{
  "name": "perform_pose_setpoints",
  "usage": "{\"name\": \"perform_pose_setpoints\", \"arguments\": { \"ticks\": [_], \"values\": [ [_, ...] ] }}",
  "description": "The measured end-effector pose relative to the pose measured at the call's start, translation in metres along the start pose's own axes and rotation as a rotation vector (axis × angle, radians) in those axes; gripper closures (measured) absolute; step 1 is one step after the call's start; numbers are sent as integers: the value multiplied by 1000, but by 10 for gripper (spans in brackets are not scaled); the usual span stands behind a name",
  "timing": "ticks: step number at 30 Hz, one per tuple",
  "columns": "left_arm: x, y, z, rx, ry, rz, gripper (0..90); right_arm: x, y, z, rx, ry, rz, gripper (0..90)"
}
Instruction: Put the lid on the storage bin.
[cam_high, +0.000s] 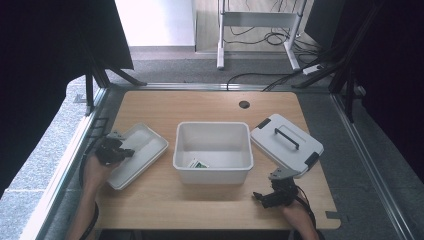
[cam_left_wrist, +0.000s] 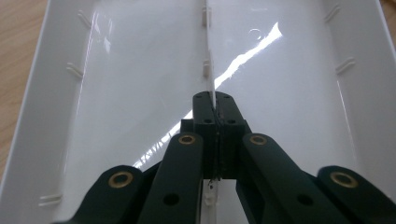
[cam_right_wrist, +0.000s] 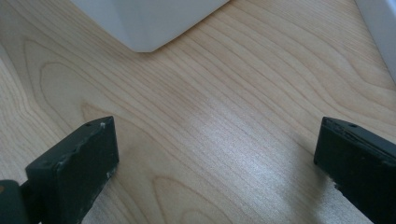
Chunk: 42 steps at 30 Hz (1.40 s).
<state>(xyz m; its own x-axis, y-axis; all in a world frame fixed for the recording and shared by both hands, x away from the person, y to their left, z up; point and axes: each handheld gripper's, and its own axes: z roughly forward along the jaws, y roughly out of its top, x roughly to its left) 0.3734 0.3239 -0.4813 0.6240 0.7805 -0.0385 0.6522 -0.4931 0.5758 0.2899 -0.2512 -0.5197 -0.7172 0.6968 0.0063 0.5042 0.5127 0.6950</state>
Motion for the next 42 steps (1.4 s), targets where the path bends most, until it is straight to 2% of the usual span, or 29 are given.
{"name": "perform_pose_setpoints", "arguments": {
  "ticks": [5,11,15,18,24,25,28,29,30,32,33,34,38,42],
  "values": [
    [2,6,-20,-26,-32,45,889,0,0,0,1,1,0,0],
    [2,16,-40,-38,-45,82,889,0,0,0,0,0,0,0],
    [-1,28,-56,-49,-74,135,889,0,0,0,-1,0,-2,0],
    [-4,33,-61,-54,-89,155,889,0,0,0,-1,-1,-2,0],
    [-9,52,-78,-64,-124,232,889,0,0,0,0,1,0,0],
    [-9,52,-78,-64,-124,232,889,0,0,0,0,1,0,0],
    [-11,63,-86,-71,-142,275,889,0,0,0,1,0,-1,0],
    [-11,63,-86,-71,-142,275,889,0,0,0,1,0,-1,0],
    [-14,71,-90,-76,-153,301,889,0,0,0,1,1,-1,0],
    [-15,75,-91,-77,-158,313,889,0,0,0,0,0,2,0],
    [-17,82,-93,-79,-168,336,889,0,0,0,1,0,2,0],
    [-17,82,-93,-79,-168,336,889,0,0,0,1,0,2,0],
    [-21,98,-97,-76,-191,385,889,0,0,0,0,0,2,0],
    [-28,114,-98,-68,-226,449,889,0,0,0,-2,-1,0,0]
  ]
}}
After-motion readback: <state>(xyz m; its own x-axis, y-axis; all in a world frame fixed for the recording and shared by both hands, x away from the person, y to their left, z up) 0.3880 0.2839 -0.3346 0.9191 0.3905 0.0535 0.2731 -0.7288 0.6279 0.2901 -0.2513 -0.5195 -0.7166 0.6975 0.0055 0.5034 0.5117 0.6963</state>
